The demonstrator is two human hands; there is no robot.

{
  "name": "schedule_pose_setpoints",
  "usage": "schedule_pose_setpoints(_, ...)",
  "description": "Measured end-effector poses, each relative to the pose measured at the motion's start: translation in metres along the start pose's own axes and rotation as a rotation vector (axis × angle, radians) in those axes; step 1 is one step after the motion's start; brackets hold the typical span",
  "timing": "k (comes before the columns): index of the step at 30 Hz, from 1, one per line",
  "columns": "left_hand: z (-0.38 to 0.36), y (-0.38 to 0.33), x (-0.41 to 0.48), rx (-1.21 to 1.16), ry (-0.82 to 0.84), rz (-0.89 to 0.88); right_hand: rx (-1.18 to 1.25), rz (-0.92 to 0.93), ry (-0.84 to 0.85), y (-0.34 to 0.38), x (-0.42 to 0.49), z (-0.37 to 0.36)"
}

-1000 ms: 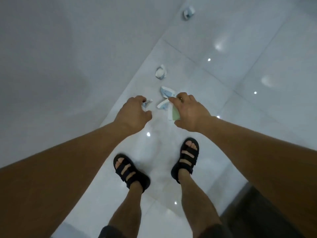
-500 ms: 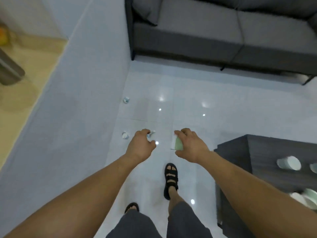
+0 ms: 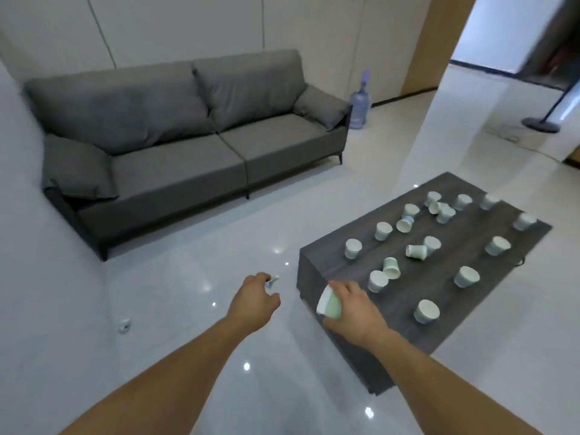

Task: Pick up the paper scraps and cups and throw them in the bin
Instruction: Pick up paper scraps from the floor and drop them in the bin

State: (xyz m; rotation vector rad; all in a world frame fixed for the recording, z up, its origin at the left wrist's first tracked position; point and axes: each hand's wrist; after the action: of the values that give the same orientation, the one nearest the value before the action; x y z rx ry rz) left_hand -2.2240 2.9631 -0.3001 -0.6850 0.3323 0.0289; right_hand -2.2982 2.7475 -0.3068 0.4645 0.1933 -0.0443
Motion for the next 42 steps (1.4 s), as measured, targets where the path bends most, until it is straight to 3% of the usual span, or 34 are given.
schedule_pose_setpoints(11, -0.210, -0.282, -0.072, 0.184, 0.232, -0.435, 0.044, -0.398, -0.299, -0.267, -0.188, 0.128)
schedule_pose_setpoints(18, -0.339, -0.390, -0.115, 0.291, 0.391, -0.614, 0.061, -0.559, -0.371, -0.384, -0.279, 0.165)
schedule_pose_setpoints(31, -0.545, -0.603, -0.098, 0.331, 0.681, -0.824, 0.143, -0.913, -0.469, -0.581, -0.314, 0.234)
schedule_pose_setpoints(42, -0.714, -0.789, -0.130, 0.450, 0.813, -1.031, 0.203, -1.115, -0.551, -0.757, -0.372, 0.302)
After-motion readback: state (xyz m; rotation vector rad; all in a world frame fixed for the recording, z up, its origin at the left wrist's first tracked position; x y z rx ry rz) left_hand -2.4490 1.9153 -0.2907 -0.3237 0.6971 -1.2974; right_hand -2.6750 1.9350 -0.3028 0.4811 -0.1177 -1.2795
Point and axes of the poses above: each hand's wrist, its own x-axis towards the middle knuckle, its own z-axis out of the back of the hand, y = z × x, and after that the axes turned 8 degrees about z, right-handed
